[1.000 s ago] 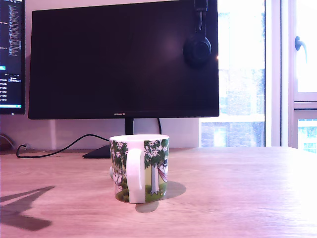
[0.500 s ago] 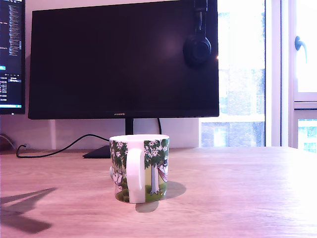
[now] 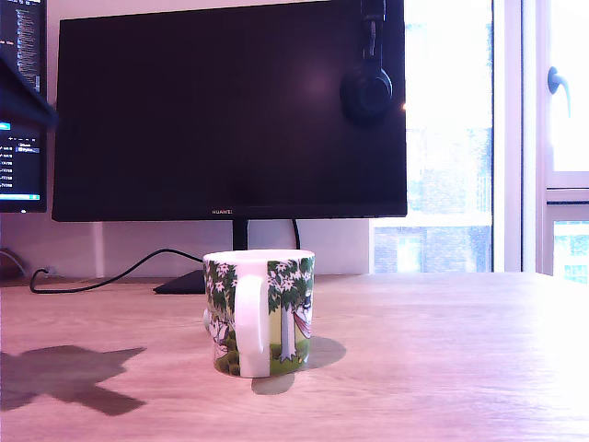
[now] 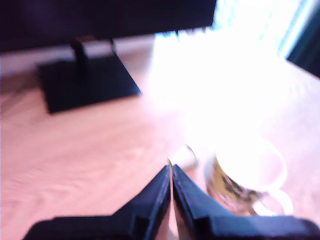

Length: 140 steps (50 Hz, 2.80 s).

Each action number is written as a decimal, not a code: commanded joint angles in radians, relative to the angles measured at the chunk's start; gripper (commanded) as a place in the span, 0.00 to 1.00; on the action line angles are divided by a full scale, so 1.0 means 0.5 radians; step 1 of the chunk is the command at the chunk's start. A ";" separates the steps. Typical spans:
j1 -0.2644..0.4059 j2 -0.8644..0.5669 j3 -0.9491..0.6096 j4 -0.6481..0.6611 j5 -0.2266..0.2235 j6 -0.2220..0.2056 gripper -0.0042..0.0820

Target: Pick up the coffee capsules from the table one by one and drop them inside the nearest coffee cup

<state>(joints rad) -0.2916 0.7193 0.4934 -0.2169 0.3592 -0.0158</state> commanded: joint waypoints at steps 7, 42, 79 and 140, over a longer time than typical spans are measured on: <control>-0.012 0.069 -0.036 0.018 0.006 0.033 0.03; -0.009 0.319 -0.036 0.186 0.130 0.140 0.03; 0.266 1.280 0.255 0.704 0.773 0.420 0.02; -0.077 2.453 1.338 0.301 0.941 1.138 0.02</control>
<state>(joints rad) -0.3248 1.9152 1.1439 -0.0513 0.8219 0.5182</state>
